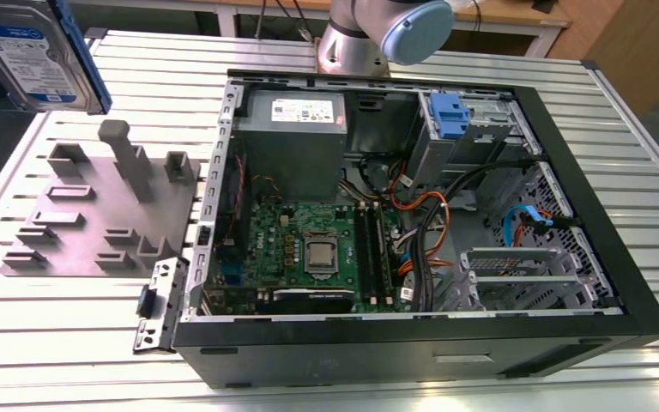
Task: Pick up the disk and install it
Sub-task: 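Pick up the disk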
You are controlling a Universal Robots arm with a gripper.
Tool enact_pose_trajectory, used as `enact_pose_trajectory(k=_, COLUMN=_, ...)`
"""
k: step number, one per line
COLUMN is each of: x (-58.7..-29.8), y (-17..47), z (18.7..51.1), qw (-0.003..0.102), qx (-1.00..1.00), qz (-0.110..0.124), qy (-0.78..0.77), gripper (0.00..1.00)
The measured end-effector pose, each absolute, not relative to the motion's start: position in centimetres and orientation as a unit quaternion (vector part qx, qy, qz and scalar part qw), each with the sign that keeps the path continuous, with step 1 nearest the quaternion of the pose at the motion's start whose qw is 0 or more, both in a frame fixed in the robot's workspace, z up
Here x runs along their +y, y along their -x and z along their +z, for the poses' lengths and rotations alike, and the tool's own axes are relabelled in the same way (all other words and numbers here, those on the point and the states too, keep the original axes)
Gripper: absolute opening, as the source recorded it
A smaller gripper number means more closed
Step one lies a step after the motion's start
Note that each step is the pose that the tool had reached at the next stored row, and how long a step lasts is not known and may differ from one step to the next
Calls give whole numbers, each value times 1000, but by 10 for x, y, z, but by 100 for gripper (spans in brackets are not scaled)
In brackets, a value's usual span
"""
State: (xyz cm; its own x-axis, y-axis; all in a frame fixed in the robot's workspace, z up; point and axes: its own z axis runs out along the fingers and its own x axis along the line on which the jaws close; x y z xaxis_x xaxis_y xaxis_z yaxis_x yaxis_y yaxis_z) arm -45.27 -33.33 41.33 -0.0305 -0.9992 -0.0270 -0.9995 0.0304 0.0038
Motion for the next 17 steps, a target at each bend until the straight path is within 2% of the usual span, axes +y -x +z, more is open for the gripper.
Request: enact_pose_trajectory(k=17, x=-333, y=450, z=422, qw=8, qx=718, qz=11, qy=696, gripper=37)
